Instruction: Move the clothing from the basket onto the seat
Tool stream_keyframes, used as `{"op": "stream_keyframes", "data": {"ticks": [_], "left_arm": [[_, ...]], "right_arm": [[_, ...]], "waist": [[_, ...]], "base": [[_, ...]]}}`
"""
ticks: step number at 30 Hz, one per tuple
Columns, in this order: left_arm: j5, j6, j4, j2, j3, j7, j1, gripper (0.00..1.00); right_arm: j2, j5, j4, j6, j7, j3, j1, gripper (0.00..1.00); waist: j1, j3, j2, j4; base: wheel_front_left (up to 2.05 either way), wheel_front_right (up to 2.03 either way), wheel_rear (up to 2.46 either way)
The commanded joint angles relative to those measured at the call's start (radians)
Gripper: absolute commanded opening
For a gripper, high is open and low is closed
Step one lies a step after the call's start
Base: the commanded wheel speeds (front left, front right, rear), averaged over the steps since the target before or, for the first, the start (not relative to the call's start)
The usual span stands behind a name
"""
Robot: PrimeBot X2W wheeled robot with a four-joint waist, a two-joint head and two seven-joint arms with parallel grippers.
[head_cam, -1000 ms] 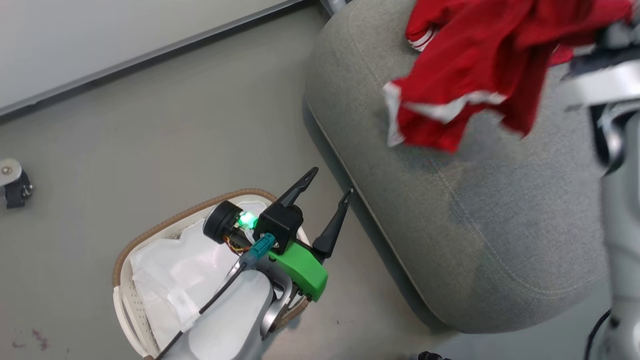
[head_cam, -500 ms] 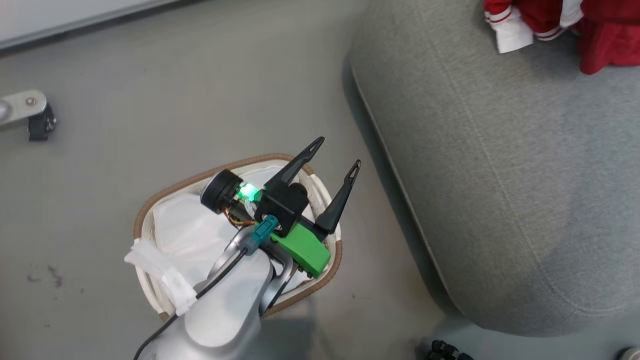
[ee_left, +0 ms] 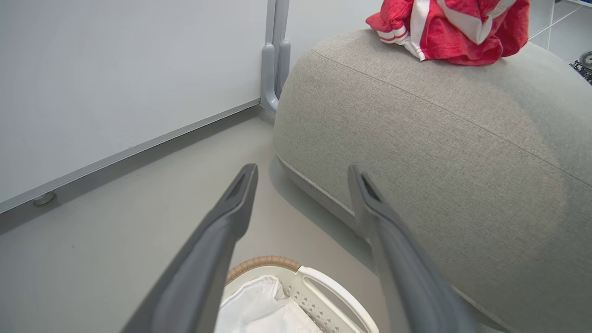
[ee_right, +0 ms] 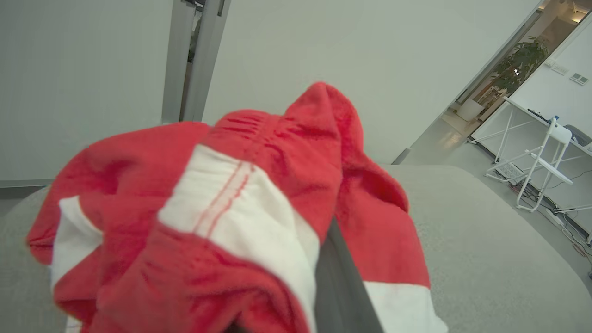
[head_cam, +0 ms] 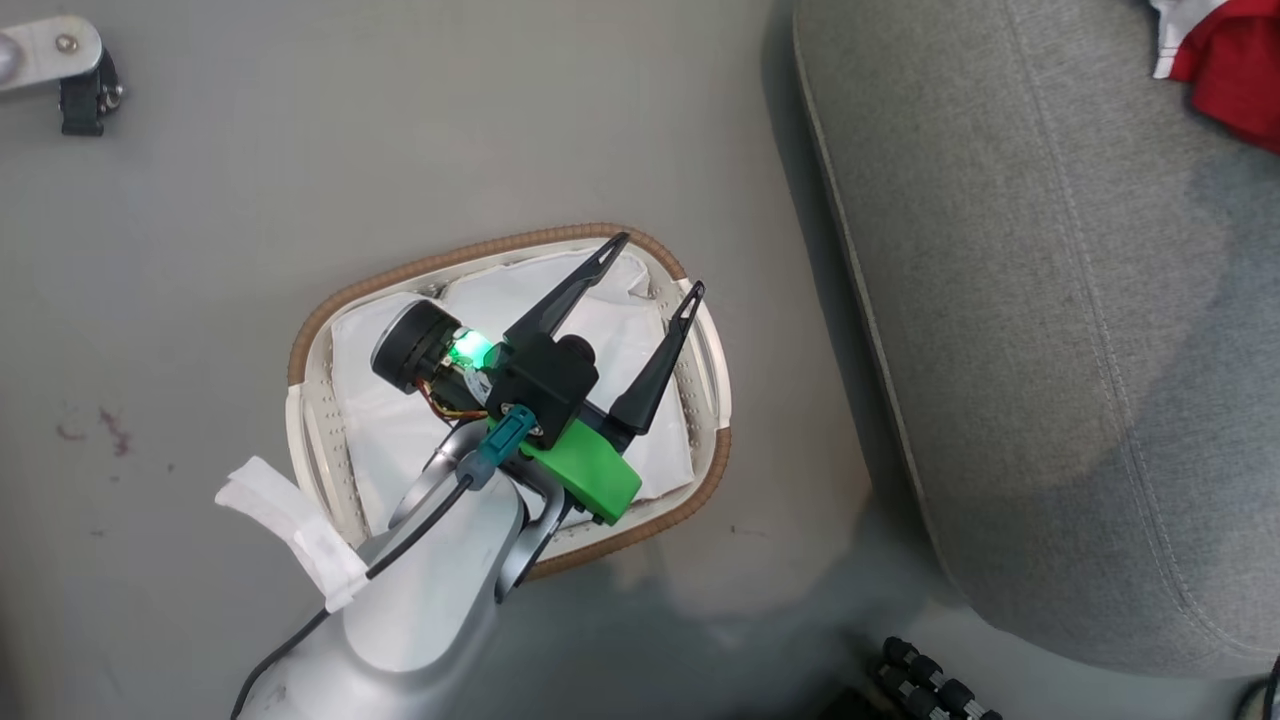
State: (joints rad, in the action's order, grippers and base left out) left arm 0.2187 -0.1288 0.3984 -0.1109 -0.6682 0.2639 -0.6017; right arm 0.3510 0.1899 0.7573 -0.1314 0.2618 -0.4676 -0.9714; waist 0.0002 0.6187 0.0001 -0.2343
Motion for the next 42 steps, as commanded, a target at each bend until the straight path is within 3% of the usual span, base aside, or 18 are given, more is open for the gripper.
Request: {"op": "stream_keyframes", "data": {"ticks": [1, 5, 6, 7, 8, 9, 10, 29, 42], "left_arm": [[-0.012, -0.003, -0.002, -0.007, 0.005, 0.001, -0.010, 1.00], [-0.012, -0.003, 0.001, -0.007, 0.008, 0.001, -0.003, 1.00], [-0.012, -0.003, 0.002, -0.006, 0.008, 0.001, -0.001, 1.00], [-0.012, -0.003, 0.003, -0.006, 0.009, 0.001, 0.002, 1.00], [-0.010, -0.003, 0.005, -0.005, 0.009, 0.001, 0.005, 1.00], [-0.008, -0.003, 0.006, -0.004, 0.009, 0.001, 0.008, 1.00], [-0.005, -0.003, 0.009, -0.003, 0.008, 0.001, 0.012, 1.00], [0.050, -0.003, 0.026, 0.021, 0.032, 0.001, 0.065, 1.00], [0.086, 0.000, 0.004, 0.050, 0.129, 0.001, 0.159, 1.00]], "right_arm": [[-0.009, 0.007, -0.007, 0.001, 0.004, -0.007, 0.025, 0.00], [-0.043, 0.014, -0.028, 0.001, 0.004, -0.012, 0.069, 0.00], [-0.053, 0.012, -0.036, 0.001, 0.004, -0.010, 0.079, 0.05], [-0.061, 0.011, -0.045, 0.001, 0.004, -0.006, 0.084, 0.29], [-0.069, 0.008, -0.059, 0.001, 0.004, 0.000, 0.093, 0.47], [-0.073, 0.005, -0.070, 0.001, 0.004, 0.005, 0.102, 0.82], [-0.080, 0.001, -0.084, 0.001, 0.004, 0.012, 0.116, 1.00], [-0.180, -0.082, -0.296, 0.001, 0.003, 0.192, 0.421, 1.00], [-0.162, -0.117, -0.314, 0.001, 0.003, 0.273, 0.474, 1.00]], "waist": [[-0.0002, 0.013, -0.0001, 0.009], [-0.0002, 0.007, -0.0001, 0.000], [-0.0002, 0.004, -0.0001, -0.003], [-0.0002, 0.000, -0.0001, -0.006], [-0.0002, -0.004, -0.0001, -0.009], [-0.0002, -0.008, -0.0001, -0.012], [-0.0002, -0.014, -0.0001, -0.015], [-0.0002, -0.162, -0.0001, -0.043], [-0.0002, -0.336, -0.0001, 0.051]], "base": [[0.00, 0.00, 0.00], [0.00, 0.00, 0.00], [0.00, 0.00, 0.00], [0.00, 0.00, 0.00], [0.00, 0.00, 0.00], [0.00, 0.00, 0.00], [0.00, 0.00, 0.00], [0.00, 0.00, 0.00], [0.00, 0.00, 0.00]]}}
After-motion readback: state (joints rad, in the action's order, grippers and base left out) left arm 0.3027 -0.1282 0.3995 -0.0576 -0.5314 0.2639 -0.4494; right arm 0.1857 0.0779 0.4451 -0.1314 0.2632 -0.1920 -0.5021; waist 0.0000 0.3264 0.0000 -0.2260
